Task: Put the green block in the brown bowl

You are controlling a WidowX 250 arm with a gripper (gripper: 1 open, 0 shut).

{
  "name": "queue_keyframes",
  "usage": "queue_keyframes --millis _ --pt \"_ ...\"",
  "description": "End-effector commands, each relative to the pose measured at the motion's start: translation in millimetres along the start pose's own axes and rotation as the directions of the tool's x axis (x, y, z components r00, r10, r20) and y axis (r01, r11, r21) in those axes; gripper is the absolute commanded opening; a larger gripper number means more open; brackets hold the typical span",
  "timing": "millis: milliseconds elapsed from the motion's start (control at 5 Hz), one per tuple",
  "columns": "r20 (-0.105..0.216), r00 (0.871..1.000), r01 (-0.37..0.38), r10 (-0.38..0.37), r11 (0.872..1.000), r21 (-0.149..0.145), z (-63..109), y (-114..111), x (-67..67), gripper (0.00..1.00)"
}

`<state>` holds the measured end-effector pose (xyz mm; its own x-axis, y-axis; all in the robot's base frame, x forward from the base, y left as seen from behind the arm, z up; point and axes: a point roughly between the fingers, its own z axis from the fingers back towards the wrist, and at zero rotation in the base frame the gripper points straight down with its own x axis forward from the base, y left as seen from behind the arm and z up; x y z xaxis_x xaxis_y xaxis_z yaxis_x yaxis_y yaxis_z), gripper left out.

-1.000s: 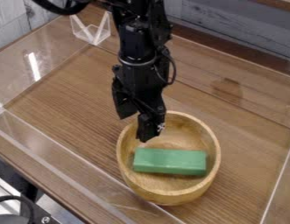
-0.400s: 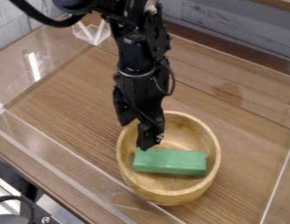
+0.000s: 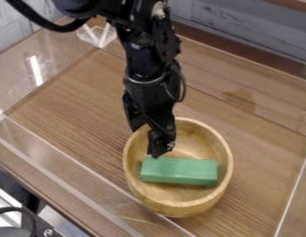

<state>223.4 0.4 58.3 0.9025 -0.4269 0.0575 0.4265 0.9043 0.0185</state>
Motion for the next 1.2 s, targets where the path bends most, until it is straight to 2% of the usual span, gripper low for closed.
queue_keyframes --millis 0,400,800,1000 --pt "0.039 0.999 0.007 -0.007 1.0 0.016 3.3 4.2 6.7 1.0" --pt "0.059 0.998 0.012 -0.014 1.0 0.021 -2.3 8.0 9.7 1.0" --pt "0.075 0.997 -0.011 0.009 1.0 0.022 15.5 19.2 10.8 1.0" --pt "0.093 0.995 -0.041 0.038 0.999 0.03 33.5 28.8 11.7 1.0"
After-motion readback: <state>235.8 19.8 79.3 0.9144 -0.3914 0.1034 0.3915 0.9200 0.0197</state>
